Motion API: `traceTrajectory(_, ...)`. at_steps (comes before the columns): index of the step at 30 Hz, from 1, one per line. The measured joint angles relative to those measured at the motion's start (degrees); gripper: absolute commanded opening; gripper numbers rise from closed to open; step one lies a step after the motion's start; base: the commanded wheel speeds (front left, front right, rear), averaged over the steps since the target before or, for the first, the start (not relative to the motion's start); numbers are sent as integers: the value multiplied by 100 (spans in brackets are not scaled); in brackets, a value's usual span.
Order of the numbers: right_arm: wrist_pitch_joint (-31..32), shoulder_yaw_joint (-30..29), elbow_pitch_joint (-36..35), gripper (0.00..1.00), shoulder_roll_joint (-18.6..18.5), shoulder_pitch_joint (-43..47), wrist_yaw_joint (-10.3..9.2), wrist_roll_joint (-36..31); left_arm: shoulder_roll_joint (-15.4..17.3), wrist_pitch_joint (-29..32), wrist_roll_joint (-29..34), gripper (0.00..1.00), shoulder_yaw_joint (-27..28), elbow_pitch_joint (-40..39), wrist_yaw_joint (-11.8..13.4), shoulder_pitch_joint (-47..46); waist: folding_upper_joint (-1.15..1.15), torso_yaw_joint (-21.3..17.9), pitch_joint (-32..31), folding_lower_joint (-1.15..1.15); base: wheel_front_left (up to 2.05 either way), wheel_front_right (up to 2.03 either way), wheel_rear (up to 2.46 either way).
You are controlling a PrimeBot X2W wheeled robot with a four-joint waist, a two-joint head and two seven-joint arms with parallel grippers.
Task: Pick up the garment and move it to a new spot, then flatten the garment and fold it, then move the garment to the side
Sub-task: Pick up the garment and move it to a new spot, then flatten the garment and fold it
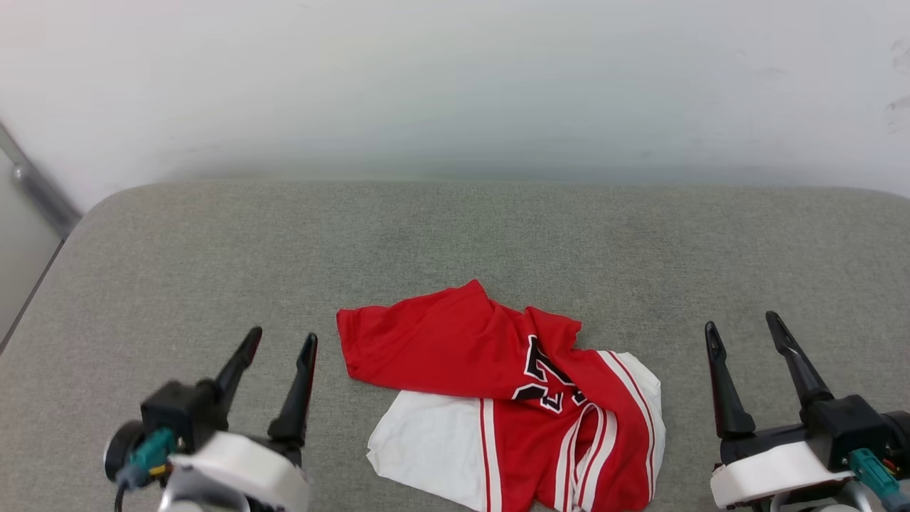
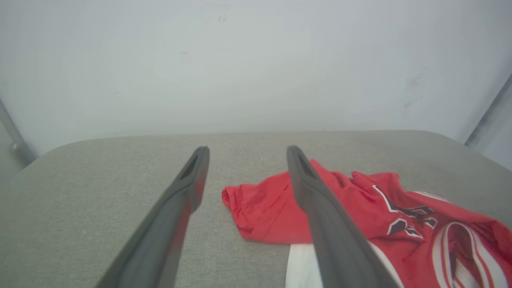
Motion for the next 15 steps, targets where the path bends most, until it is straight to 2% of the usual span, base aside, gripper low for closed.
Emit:
traceTrajectory(3, 0, -51, -20, 100, -2, 22, 0, 13, -324, -1, 367, 100, 392, -332, -36, 554, 0, -2, 0, 0, 0, 0, 0)
traceTrajectory(9, -1, -48, -31, 100, -1, 81, 0, 73, -1000, -1, 899, 100, 808, -511, -314, 1096, 0, 3, 27, 0, 0, 0, 0)
traceTrajectory(15, 0, -9, -19, 100, -1, 85, 0, 93, -1307, -1, 1269, 100, 1048, -346, -695, 1173, 0, 17, 44, 0, 0, 0, 0)
